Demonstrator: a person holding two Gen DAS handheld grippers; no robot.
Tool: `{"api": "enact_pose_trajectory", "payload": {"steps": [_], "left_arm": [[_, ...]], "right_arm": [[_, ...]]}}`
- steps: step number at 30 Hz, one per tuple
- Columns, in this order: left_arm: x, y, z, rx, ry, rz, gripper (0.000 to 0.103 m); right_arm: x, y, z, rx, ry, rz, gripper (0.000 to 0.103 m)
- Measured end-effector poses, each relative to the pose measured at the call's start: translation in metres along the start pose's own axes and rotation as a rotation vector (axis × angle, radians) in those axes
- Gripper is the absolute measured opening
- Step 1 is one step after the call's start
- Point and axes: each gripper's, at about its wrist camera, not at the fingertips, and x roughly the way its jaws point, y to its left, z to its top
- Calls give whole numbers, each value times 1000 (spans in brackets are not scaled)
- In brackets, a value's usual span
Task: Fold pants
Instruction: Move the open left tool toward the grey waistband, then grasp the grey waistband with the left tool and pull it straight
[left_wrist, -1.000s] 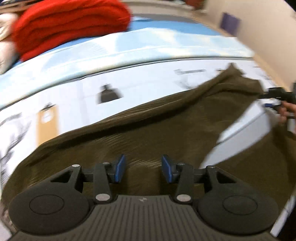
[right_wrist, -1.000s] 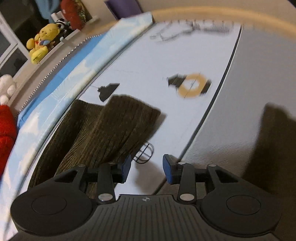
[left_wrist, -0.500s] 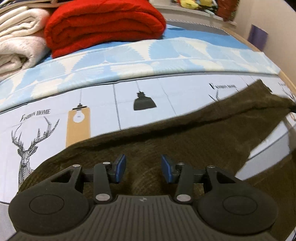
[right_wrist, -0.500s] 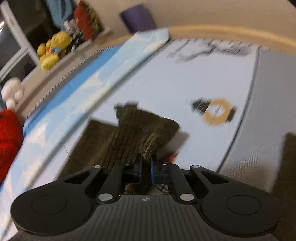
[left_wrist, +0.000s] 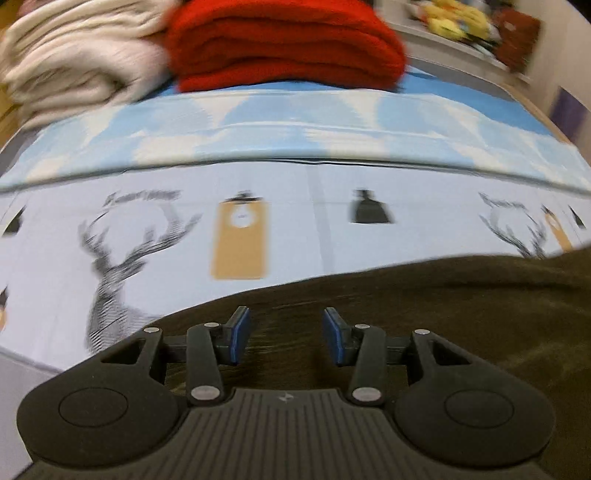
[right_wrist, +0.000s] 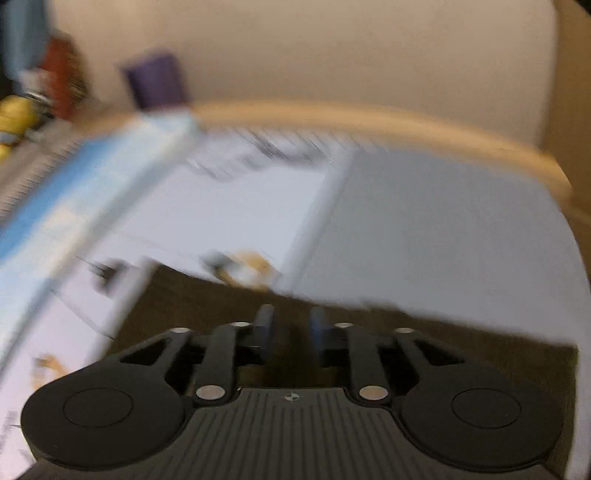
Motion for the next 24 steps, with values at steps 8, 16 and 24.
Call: {"api": "enact_pose_trajectory", "payload": {"steps": [8,16,24], "left_arm": [[22,86,-16,-252,84,80,73],[49,111,-26,-279,105,110,79],[77,116,-29,-238,67,165,56]], "right_arm": [[48,94,-46,-126,349,367,70],[76,129,-57,-178,356,278,70],[77,147,-76,-400,201,107,25]]}}
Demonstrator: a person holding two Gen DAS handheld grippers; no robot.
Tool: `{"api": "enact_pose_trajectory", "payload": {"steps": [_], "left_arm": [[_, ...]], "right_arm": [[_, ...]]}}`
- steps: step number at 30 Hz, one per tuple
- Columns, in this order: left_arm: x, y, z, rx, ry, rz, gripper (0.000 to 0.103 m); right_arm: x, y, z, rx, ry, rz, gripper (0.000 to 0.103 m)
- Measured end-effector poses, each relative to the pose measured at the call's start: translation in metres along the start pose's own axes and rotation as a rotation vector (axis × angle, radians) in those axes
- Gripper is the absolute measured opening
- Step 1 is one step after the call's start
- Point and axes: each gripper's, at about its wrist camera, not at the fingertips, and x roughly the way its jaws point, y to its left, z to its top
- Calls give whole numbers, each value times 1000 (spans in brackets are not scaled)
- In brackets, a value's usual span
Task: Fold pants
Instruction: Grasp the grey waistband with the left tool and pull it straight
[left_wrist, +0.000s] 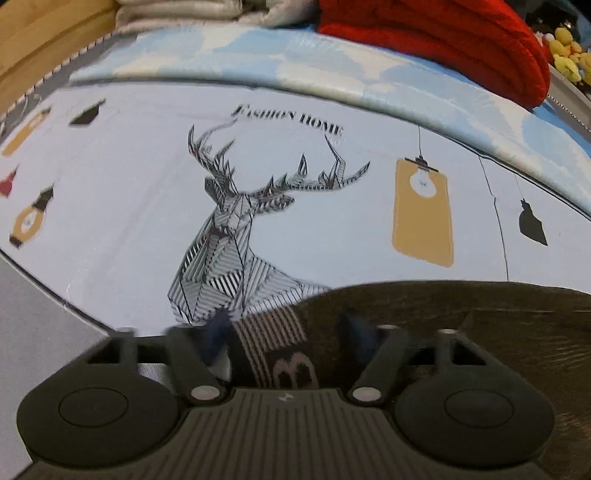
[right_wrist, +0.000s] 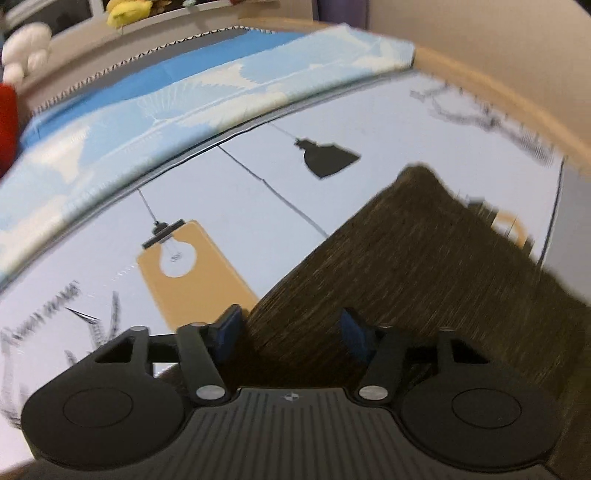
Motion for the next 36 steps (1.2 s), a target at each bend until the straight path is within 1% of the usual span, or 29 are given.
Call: {"api": "enact_pose_trajectory", "payload": {"steps": [1,2,3,4,5,6,7,8,10,12,13,14,15,17,20,22,27,29,31,33,35,36], "left_arm": [[-1,1,2,2,-14,5,47],[-3,4,4,-10,-35,-12,42],[-7,6,5,-24,-73,-26,42],[-10,5,6,-20,-102,-27,42],[-13,2,7,-5,-135,-28,42],[-17,-2,7,15,-176,-17,42],[-19,-5,7,26,-198,0,42],[-19,-5,9,20,-202,12,42],[-14,-2,12,-19,-177,0,44],[-11,0,13,-44,-158,-5,47],[-11,2,14,-50,-150,6,51],[-12,2,15,-57,-147,19,51],[-14,3,16,-67,-153,32,49],[-22,7,19,-92,-159,41,50],[-39,14,19,-142,-149,20,50],[-57,16,18,-159,-147,-8,50],[-116,19,3,-165,-146,-97,50],[-143,23,-9,-145,-137,-143,50],[-171,29,-28,-121,-136,-171,50],[-192,34,-49,-96,-112,-178,50],[-202,38,-71,-59,-88,-188,50],[-204,40,-82,-35,-80,-181,50]], "right_arm": [[0,0,1,2,-23,-7,11],[-2,-4,3,50,-47,1,10],[-5,-11,6,131,-92,39,9],[-12,-18,10,201,-179,105,8],[-19,-22,13,224,-263,147,6],[-23,-24,18,240,-310,192,7],[-21,-26,22,261,-312,235,7],[-16,-27,26,278,-280,264,8],[-9,-28,28,262,-219,230,14],[-10,-32,28,229,-192,217,22],[-12,-35,28,213,-185,208,26],[-17,-39,29,197,-184,195,35],[-25,-43,29,180,-194,186,39],[-42,-57,29,156,-217,169,40],[-67,-76,17,143,-201,160,41],[-91,-89,7,137,-191,184,41],[-160,-106,-15,25,-224,290,41],[-191,-116,-26,-24,-245,335,42],[-219,-127,-38,-72,-261,370,43],[-245,-141,-52,-122,-271,398,45],[-263,-151,-68,-165,-263,410,46],[-270,-156,-78,-195,-250,419,46]]}}
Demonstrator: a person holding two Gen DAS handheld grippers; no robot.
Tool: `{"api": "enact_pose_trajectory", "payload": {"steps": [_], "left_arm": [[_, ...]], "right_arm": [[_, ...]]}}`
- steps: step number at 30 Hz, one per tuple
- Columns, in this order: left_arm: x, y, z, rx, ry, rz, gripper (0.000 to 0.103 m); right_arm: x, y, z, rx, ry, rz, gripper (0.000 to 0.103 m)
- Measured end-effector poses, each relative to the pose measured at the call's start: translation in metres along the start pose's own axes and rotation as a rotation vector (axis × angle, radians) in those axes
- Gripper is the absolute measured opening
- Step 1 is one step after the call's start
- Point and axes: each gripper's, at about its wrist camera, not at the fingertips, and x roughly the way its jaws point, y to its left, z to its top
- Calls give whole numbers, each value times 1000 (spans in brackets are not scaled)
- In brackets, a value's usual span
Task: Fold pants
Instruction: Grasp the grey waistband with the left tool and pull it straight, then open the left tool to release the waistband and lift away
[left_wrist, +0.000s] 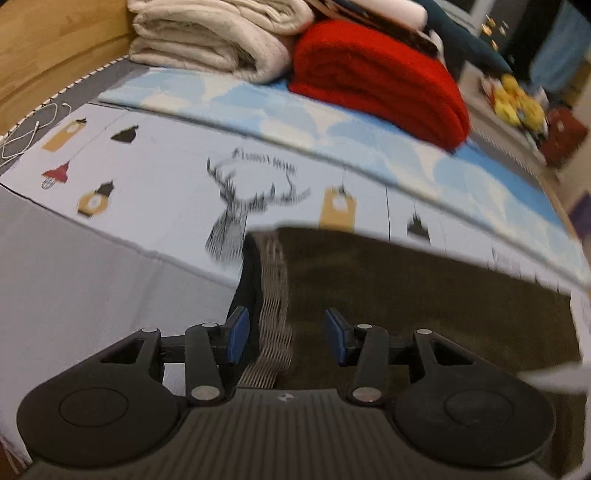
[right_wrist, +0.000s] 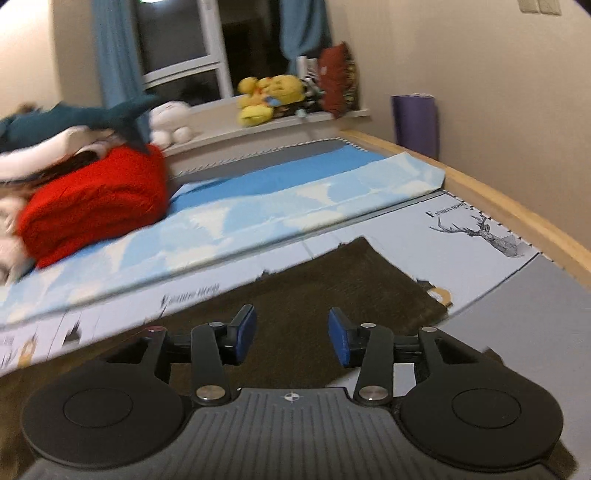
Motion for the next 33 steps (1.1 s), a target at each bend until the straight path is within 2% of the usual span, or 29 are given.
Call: {"api": "enact_pose_trajectory", "payload": {"steps": [3,5,7,8,9,12,13,15,16,17,20,25,27,29,31,33], "left_arm": [[12,11,-36,45,43,28,53],[33,14,-56,132,163,81,53],[41,11,-66,233,197,97,56],[43,10,-69,267,203,92,66],[46,10,-73,294,215,86,70],[58,13,-82,327,268,111,73],[62,15,-84,327,287,117,72],[69,19,-86,329,319,109,59],[72,19,-90,367,327,145,39],[75,20,-93,409,339,168,35],[72,20,-95,432,348,178,32],[70,7,-96,477,342,244,34],[62,-4,-92,526,259,277,34],[49,-15,-86,542,173,238,40],[38,-24,-83,517,134,100,40],[36,-38,-89,551,141,-28,40]], "right_arm": [[-19,0,-30,-62,59,10,46],[-23,-4,-55,-81,131,-3,46],[-21,-6,-71,-116,221,-22,46],[-22,-3,-75,-145,239,-30,46],[-24,0,-79,-184,235,-41,46],[-23,9,-87,-289,231,-72,46],[-22,11,-89,-313,239,-78,46],[-19,13,-94,-334,261,-72,46],[-19,15,-95,-342,270,-66,46],[-18,17,-96,-352,274,-65,46],[-15,18,-99,-366,282,-61,46],[-13,14,-102,-367,286,-60,46],[-11,14,-102,-360,290,-55,46],[-10,13,-103,-361,293,-45,46],[-9,11,-104,-363,306,-26,46],[-7,11,-107,-366,337,5,47]]}}
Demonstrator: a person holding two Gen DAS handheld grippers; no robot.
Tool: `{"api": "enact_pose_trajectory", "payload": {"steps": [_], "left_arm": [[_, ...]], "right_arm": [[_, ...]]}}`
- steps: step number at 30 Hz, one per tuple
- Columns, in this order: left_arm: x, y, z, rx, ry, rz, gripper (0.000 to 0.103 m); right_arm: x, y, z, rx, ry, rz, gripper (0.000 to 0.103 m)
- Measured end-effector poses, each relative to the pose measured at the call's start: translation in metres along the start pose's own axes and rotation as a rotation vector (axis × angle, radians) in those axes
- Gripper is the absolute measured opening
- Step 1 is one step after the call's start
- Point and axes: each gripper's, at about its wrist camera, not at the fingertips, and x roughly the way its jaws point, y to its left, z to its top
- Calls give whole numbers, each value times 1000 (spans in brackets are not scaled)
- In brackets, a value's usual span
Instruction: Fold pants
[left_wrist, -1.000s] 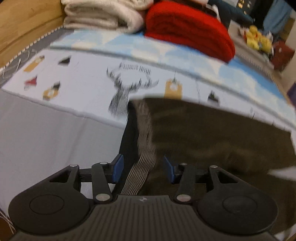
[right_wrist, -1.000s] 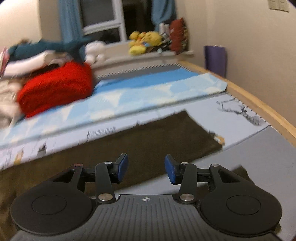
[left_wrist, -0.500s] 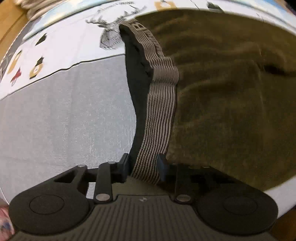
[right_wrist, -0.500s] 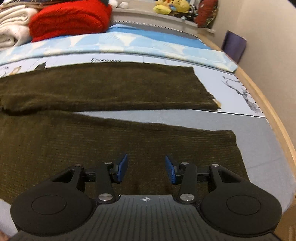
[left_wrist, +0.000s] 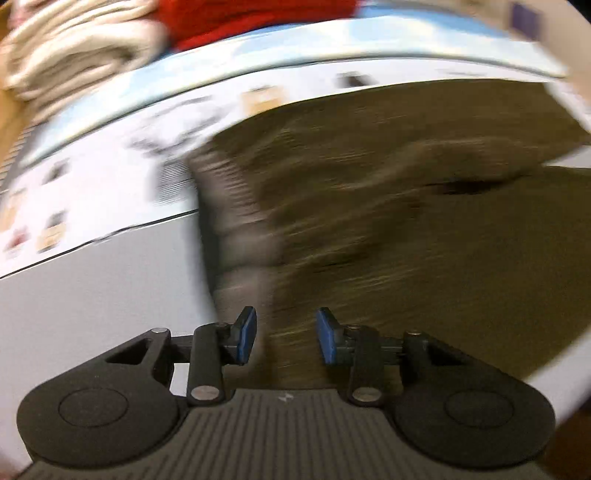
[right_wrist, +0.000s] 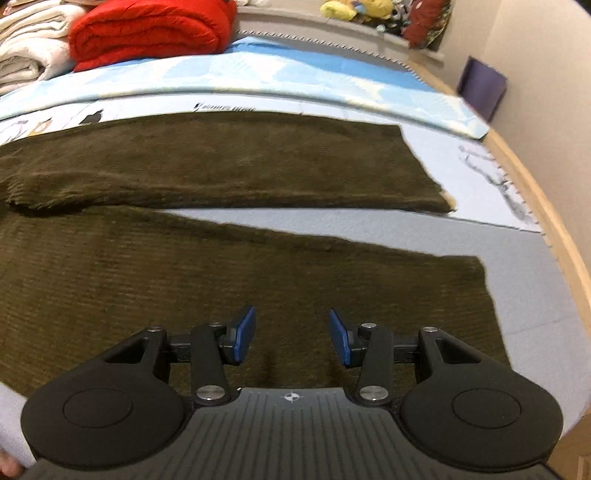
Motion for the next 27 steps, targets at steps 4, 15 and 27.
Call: {"api": "enact_pose_trajectory", "payload": {"steps": [4,15,27], "left_arm": [[13,-41,-13,211,60,-97,40],[23,-47,-19,245,144,-123,39],[15,-36,5,131,5,-10,60]], "right_arm": [[7,15,-6,-74,57,95,47],[38,34,-26,-209,254,171,53],[20,35,-8,-192,78,104,55]]}}
